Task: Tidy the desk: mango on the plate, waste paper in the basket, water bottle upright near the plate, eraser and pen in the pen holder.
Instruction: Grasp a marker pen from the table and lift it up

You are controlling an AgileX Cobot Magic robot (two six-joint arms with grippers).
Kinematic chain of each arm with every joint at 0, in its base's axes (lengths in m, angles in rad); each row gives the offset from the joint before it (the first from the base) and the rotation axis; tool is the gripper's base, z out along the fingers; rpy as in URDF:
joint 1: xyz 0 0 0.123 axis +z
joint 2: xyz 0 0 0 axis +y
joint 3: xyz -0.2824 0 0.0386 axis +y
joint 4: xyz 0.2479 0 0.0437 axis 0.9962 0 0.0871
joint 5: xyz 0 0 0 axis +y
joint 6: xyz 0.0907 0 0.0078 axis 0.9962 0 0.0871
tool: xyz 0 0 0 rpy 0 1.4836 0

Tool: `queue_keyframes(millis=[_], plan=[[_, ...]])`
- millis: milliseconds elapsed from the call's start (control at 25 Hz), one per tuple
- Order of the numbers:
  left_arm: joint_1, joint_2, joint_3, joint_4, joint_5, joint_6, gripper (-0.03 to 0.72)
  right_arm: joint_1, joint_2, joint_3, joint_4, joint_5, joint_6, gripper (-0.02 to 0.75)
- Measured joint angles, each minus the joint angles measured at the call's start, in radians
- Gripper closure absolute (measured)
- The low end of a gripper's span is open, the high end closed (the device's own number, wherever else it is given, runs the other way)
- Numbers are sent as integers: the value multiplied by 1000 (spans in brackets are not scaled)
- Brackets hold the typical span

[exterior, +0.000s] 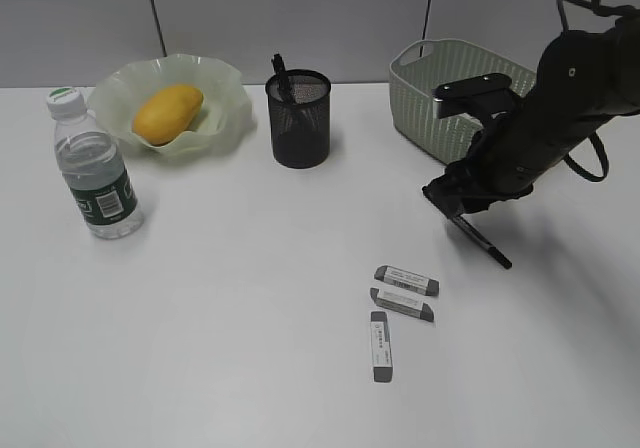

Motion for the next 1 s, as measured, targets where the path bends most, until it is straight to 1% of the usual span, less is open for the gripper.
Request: queue_keyframes(millis=[280, 520, 1000], plan=[[0, 0, 0, 0, 0, 0, 242, 0, 34, 0, 0, -44, -2, 401], [0, 0, 0, 0, 0, 0, 242, 0, 54, 0, 1, -111, -2, 459], [0, 0, 0, 0, 0, 0, 242, -1, 98, 0, 1, -148, 18, 468]])
